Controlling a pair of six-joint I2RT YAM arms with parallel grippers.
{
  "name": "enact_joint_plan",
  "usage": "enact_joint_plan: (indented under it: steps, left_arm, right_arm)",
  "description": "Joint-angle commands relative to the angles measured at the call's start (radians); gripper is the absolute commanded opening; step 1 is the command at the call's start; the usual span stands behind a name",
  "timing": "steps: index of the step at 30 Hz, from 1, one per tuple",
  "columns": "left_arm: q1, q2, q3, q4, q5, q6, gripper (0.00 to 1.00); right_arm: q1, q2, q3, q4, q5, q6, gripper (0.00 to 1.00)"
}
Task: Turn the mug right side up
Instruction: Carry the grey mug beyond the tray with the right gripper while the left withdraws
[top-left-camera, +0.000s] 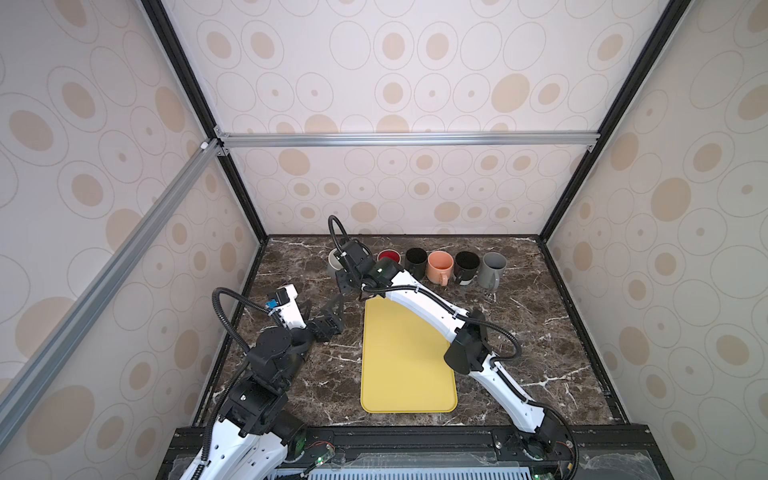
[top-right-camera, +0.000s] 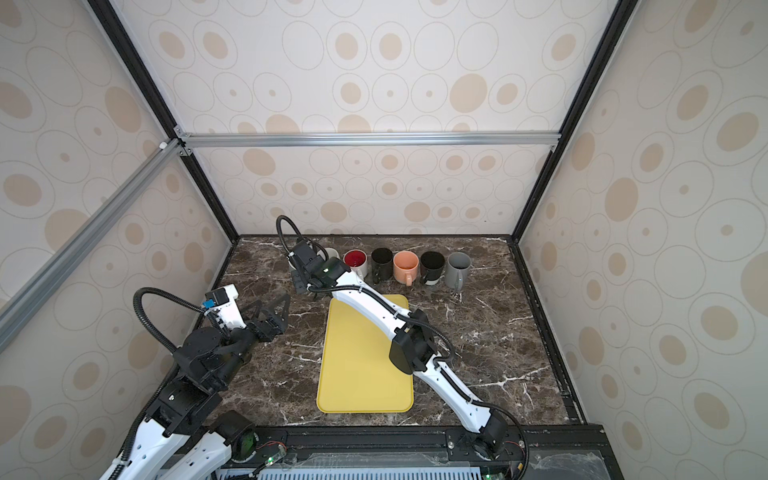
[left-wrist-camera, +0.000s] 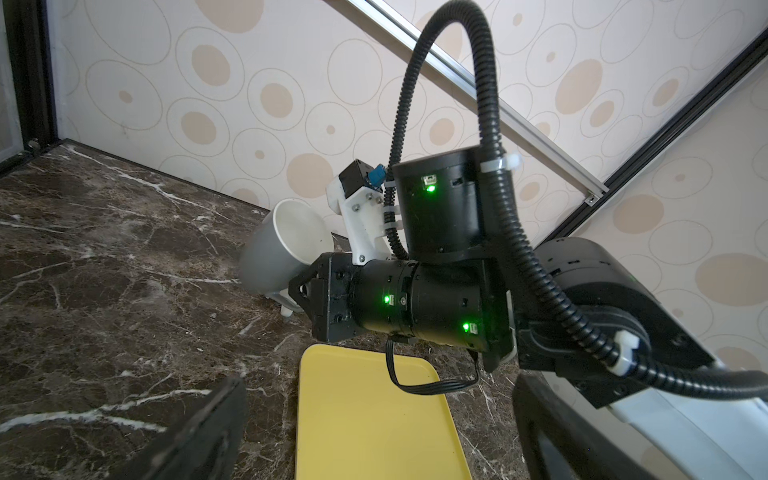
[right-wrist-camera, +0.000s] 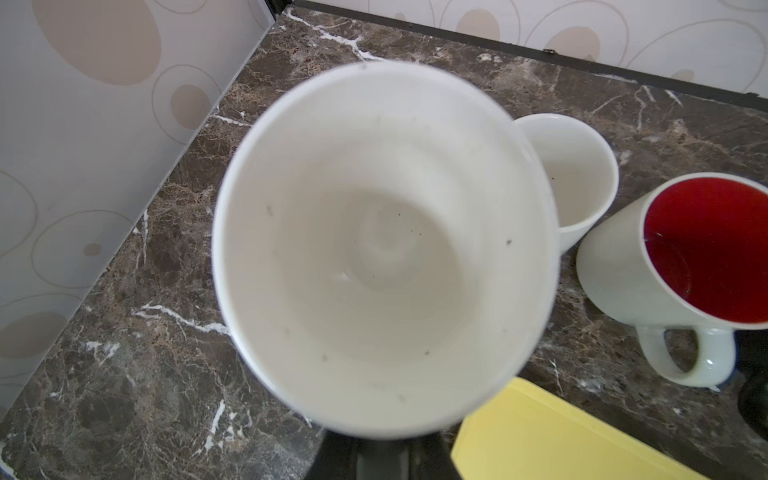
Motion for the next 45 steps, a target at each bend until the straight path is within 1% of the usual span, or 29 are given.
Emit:
enact_joint_plan:
  steps: [1, 6, 14, 18, 27, 34, 41, 45]
  left_arm:
    - [0.005, -0.002, -0.020, 0.048, 0.016, -0.017, 1.00]
    - [0.005, -0.001, -0.034, 0.045, 0.027, -0.027, 1.00]
    - [0.006, -0.011, -0.039, 0.042, 0.024, -0.030, 1.00]
    - [0.005, 0.002, -0.045, 0.055, 0.047, -0.040, 1.00]
    - [0.005, 0.018, -0.065, 0.080, 0.062, -0.042, 1.00]
    - [0.006, 0.000, -0.068, 0.049, 0.016, -0.038, 1.00]
    - [0.004, -0.042, -0.081, 0.028, -0.058, -0.047, 1.00]
    - [0.005, -0.062, -0.086, 0.024, -0.068, -0.039, 1.00]
  right_arm:
    - [-0.009, -0.028, 0.041, 0.002, 0.012, 0.012, 0.00]
    - [-0.012, -0.030, 0.043, -0.048, -0.056, 0.024, 0.00]
    - [-0.010, -0.033, 0.040, -0.099, -0.103, 0.014, 0.00]
    - [-0.005, -0.016, 0.039, -0.125, -0.109, 0.011, 0.00]
    - [0.002, 0.005, 0.039, -0.146, -0.110, 0.006, 0.00]
    - [0.007, 0.026, 0.037, -0.165, -0.118, 0.014, 0.00]
    - [0.006, 0.033, 0.012, -0.170, -0.112, 0.011, 0.00]
    - [0.010, 0.034, 0.010, -0.167, -0.098, 0.007, 0.00]
